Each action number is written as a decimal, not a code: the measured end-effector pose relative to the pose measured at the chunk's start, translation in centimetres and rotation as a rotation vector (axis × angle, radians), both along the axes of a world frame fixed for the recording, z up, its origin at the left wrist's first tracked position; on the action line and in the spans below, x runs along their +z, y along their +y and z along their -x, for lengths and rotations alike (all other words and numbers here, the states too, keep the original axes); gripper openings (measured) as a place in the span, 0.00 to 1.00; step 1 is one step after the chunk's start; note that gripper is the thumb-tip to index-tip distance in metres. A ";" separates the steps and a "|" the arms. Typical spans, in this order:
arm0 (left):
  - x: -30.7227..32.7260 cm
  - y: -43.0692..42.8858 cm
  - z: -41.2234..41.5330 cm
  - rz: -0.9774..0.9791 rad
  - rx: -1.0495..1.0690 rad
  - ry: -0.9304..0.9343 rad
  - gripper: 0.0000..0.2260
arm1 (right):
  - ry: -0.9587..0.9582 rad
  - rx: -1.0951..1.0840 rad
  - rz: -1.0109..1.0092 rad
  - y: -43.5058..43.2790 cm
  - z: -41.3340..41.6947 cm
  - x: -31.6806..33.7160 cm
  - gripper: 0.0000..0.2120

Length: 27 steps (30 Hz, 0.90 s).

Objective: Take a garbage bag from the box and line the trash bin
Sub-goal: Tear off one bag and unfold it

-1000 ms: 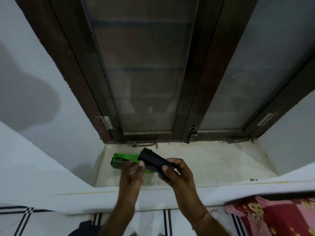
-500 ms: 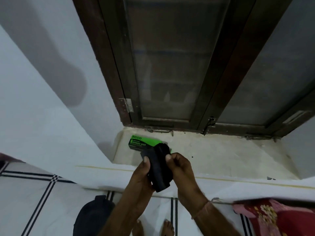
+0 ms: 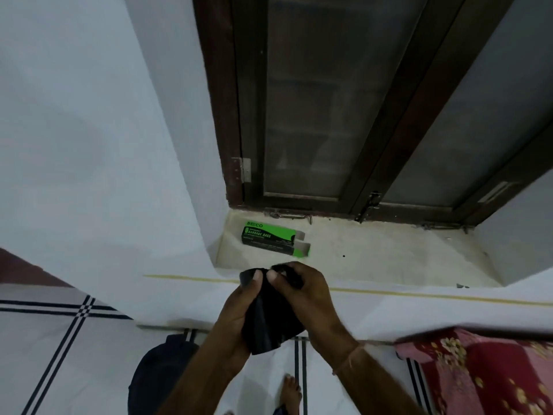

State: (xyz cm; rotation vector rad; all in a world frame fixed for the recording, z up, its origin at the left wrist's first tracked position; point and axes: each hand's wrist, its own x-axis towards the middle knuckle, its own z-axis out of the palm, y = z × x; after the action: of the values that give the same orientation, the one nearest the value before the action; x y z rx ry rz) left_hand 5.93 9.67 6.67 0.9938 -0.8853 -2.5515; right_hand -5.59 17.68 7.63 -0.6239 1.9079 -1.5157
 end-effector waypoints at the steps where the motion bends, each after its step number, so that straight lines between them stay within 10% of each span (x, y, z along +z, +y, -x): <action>1: 0.1 -0.1 -1.0 -0.010 -0.011 0.015 0.28 | 0.050 -0.030 -0.008 -0.2 -0.8 -0.3 0.15; 14: 0.7 -0.2 -8.5 0.046 -0.123 0.042 0.21 | -0.306 -0.186 0.060 1.0 -7.5 0.9 0.17; 19: 0.7 -0.4 -9.8 0.040 -0.088 0.069 0.27 | 0.061 -0.024 -0.080 1.3 -9.2 0.6 0.19; 27: 1.5 -1.3 -11.0 0.112 -0.003 0.027 0.19 | -0.023 -0.180 -0.013 -0.5 -8.6 -0.1 0.11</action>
State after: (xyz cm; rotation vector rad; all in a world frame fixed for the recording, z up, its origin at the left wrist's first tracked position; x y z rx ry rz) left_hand 16.92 8.42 8.19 0.9237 -1.0104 -2.4816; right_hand 2.96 17.15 7.57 -0.4363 1.9996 -1.6121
